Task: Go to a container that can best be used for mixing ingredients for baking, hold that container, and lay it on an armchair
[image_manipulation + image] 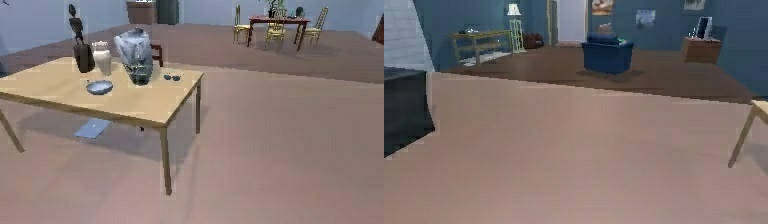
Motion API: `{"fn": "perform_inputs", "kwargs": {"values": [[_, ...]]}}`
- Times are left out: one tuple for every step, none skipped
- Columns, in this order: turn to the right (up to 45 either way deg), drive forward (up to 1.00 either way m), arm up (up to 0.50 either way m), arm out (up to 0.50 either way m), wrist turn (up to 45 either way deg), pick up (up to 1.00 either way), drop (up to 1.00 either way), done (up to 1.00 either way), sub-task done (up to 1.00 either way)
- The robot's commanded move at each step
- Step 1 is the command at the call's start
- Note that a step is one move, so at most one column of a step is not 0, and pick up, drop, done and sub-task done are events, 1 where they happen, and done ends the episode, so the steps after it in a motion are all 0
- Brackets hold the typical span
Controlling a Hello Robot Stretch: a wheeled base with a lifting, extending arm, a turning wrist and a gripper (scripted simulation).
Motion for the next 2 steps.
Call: {"fn": "perform_inputs", "kwargs": {"values": [[45.0,0.0,0.0,0.0,0.0,0.0,0.0,0.0,0.0],[12.0,0.0,0.0,0.0,0.0,0.0,0.0,0.0,0.0]]}}
